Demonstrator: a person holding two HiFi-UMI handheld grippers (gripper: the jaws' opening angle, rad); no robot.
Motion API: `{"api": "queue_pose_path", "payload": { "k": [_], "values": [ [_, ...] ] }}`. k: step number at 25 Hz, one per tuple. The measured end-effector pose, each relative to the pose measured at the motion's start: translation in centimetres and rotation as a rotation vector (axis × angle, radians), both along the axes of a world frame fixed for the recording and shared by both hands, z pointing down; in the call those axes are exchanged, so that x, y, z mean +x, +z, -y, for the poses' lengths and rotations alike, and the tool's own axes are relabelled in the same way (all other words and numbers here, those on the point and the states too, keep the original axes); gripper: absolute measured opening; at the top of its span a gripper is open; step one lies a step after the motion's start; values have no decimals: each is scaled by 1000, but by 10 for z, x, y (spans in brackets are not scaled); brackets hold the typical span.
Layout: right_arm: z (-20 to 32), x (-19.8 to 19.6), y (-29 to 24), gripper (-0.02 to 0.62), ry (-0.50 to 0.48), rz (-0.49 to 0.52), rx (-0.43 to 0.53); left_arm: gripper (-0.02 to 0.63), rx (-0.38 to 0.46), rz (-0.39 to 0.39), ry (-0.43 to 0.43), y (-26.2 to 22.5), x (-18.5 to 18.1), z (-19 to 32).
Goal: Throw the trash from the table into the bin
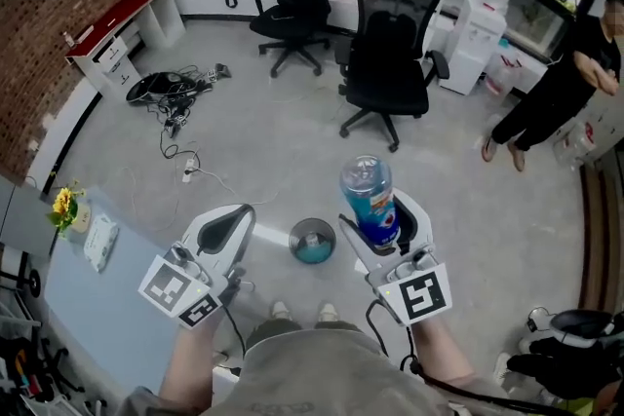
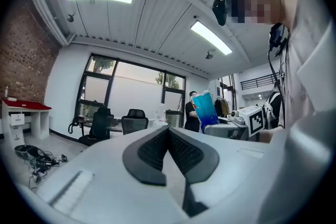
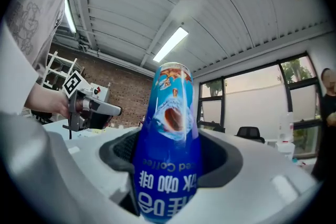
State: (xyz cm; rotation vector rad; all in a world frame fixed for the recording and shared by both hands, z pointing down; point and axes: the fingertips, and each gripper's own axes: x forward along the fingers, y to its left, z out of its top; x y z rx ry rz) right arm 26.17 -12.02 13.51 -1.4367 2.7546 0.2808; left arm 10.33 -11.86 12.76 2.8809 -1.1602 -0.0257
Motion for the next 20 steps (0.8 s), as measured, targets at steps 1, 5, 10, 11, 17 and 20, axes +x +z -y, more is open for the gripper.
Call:
{"api": "queue_pose_path", "payload": {
  "k": [1, 5, 10, 11, 17, 20],
  "values": [
    [-1, 0, -2, 308, 14, 7, 1, -2, -8, -2, 16, 0, 0, 1],
    [-11, -5, -3, 308, 61, 7, -6, -2, -2, 2, 58, -3, -7, 1],
    [-16, -18, 5, 308, 111, -14, -43, -2, 11, 0, 90, -9, -25, 2],
    [-16, -20, 7, 308, 116, -21, -47, -2, 12, -3, 93, -8, -28, 2],
    [-13, -22, 12, 308, 149, -16, -73, -2, -1, 0, 113, -5, -33, 9],
    [-4, -27, 18, 308, 153, -35, -88, -2, -3, -9, 103, -1, -41, 20]
  ]
}}
